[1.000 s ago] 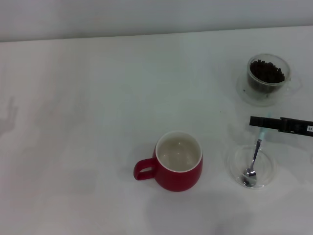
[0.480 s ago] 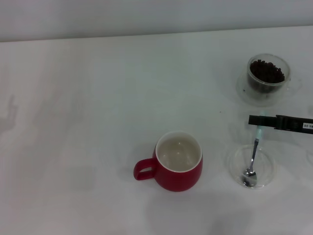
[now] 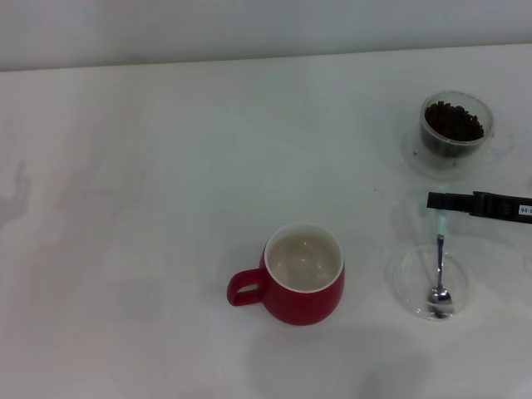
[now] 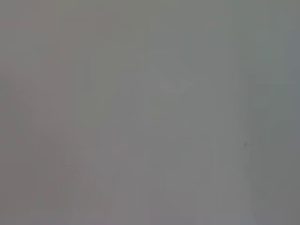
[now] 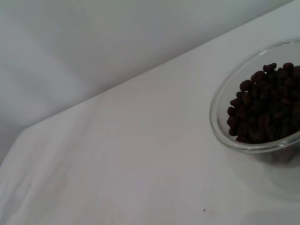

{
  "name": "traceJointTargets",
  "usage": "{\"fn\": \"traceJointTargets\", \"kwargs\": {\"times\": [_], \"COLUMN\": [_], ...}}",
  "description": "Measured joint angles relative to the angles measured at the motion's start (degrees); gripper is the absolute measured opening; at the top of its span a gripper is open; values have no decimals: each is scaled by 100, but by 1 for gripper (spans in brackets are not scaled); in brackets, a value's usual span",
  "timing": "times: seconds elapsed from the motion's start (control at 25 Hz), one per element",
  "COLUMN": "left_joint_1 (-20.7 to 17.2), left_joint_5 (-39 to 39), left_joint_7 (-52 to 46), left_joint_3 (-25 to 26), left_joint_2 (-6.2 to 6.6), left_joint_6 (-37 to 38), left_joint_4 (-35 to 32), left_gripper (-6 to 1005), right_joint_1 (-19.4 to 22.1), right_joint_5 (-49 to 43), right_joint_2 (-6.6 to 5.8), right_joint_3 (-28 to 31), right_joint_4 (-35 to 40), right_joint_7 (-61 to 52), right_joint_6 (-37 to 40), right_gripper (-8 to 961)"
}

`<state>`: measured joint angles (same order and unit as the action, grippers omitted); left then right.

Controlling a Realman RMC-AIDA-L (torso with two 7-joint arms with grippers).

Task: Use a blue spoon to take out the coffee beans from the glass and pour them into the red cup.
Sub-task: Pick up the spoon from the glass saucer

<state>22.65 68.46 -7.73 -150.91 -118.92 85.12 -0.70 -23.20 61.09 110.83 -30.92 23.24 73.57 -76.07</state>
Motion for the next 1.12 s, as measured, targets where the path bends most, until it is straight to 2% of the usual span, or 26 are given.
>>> {"fn": "traceJointTargets", "kwargs": {"times": [0.44,0.76,1.12], "left_joint_1": [66,89,107], "left_joint_5": [14,19,19], "left_joint_7": [0,0,0], "left_joint_3": [0,0,0], "left_joint_2": [1,0,-9], "left_joint_6": [-83,-142,-145], "left_joint_4": [21,10,26], "left_gripper": [568,568,568], "right_joint_1": [-64,-220,-207], "right_joint_5": [40,-34,-81], "right_joint_2": [-5,-19,-74], "right_joint_3": [18,-249,-230], "right_joint_4": [31,-10,-11], "right_joint_7": [-48,-53,-61], "right_joint_6": [-84,-31,-42], "right_gripper": [189,169,171]}}
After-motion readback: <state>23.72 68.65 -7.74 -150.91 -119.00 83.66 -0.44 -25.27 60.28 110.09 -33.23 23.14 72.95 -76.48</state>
